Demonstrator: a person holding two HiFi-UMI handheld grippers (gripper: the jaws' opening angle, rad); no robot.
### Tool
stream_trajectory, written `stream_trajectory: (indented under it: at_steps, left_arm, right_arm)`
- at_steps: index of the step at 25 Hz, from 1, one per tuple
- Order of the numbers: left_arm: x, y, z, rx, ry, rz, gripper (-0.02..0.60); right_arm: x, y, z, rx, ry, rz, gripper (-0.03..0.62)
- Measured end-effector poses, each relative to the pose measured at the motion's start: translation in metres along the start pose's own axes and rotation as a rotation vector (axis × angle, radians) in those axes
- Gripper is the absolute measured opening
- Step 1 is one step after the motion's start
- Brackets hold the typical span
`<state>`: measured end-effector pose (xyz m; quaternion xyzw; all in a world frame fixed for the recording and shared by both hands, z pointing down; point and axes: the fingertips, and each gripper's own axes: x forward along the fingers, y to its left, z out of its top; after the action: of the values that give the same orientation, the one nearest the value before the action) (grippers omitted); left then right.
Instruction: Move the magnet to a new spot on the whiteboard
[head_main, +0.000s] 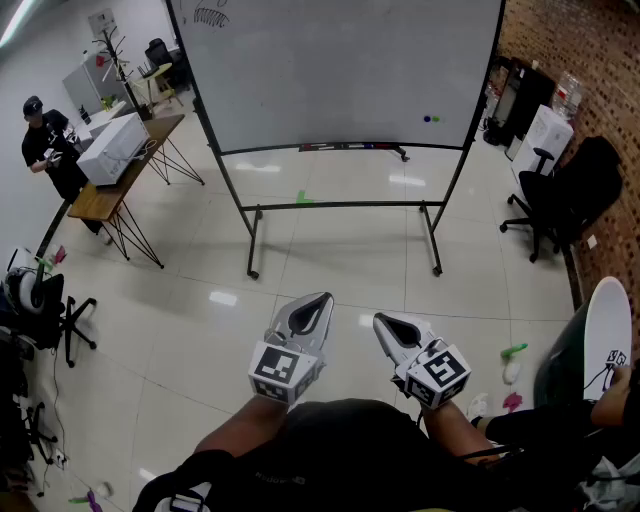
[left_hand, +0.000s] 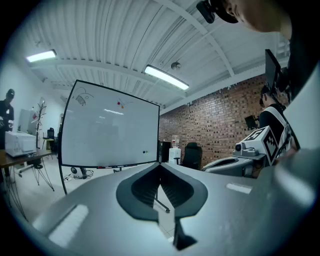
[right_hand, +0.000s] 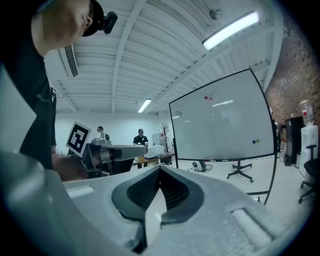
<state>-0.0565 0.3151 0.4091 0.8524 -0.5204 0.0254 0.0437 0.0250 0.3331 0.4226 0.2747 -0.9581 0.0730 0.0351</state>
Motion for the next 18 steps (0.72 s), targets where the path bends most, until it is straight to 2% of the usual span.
stream_trajectory:
  at_steps: [9, 18]
  left_arm:
    - [0.029, -0.039, 0.013, 0.010, -0.005, 0.020, 0.017]
    - [0.073, -0.092, 0.007, 0.018, 0.024, 0.024, 0.017]
  right_arm:
    - [-0.037, -0.041, 0.001, 0.022, -0.027, -0.005, 0.006]
    - [-0.089, -0.099, -0.005, 0.045, -0.031, -0.024, 0.006]
